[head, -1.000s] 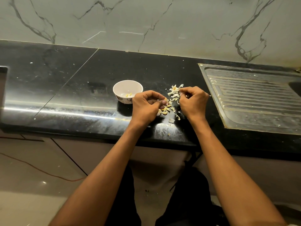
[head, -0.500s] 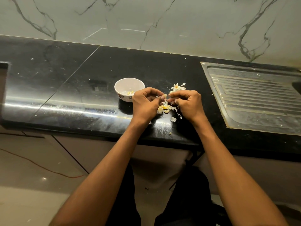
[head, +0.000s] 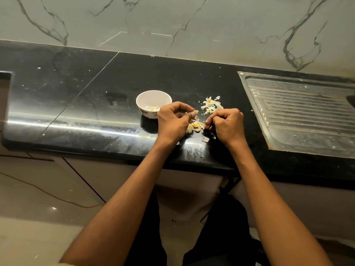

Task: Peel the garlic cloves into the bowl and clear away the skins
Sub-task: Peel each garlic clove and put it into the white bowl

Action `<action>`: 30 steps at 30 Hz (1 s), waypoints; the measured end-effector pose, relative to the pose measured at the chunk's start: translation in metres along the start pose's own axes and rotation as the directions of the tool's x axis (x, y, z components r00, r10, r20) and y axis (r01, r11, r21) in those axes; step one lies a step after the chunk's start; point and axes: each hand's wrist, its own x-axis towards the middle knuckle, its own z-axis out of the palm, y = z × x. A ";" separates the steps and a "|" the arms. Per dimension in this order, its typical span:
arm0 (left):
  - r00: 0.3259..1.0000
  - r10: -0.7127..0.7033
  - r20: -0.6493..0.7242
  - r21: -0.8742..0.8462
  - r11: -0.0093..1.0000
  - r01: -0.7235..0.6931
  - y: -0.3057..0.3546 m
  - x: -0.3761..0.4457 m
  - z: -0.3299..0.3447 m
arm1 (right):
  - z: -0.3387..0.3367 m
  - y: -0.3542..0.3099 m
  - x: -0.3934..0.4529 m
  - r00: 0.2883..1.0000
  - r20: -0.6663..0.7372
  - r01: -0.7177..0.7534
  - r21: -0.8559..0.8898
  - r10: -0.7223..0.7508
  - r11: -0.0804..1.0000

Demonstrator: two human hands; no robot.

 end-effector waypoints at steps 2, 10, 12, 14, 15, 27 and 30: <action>1.000 -0.004 0.000 -0.003 1.000 0.004 0.000 0.000 0.000 | 0.001 0.000 0.000 0.999 -0.037 -0.029 -0.048 0.028 0.998; 1.000 -0.017 0.002 -0.008 1.000 0.017 0.002 -0.001 0.001 | -0.002 0.001 0.002 0.974 -0.193 -0.118 0.024 0.120 0.993; 1.000 -0.016 0.005 -0.005 1.000 0.016 0.002 -0.002 0.000 | -0.004 -0.002 -0.001 0.981 -0.158 -0.100 0.073 0.110 0.992; 1.000 -0.013 0.005 -0.004 1.000 0.013 0.002 -0.002 0.000 | -0.006 -0.006 -0.008 0.996 -0.056 -0.056 0.117 0.062 0.992; 1.000 -0.011 0.005 -0.005 1.000 0.011 0.002 -0.002 0.000 | -0.007 -0.008 -0.011 0.999 0.014 -0.049 0.146 0.047 0.988; 1.000 -0.013 0.006 0.002 1.000 0.013 0.000 -0.001 0.000 | -0.007 -0.001 -0.013 0.981 -0.175 -0.069 0.090 0.084 0.994; 1.000 -0.007 0.006 0.007 1.000 0.007 0.000 0.000 0.000 | -0.011 -0.007 -0.020 0.999 0.027 -0.027 0.260 0.020 0.965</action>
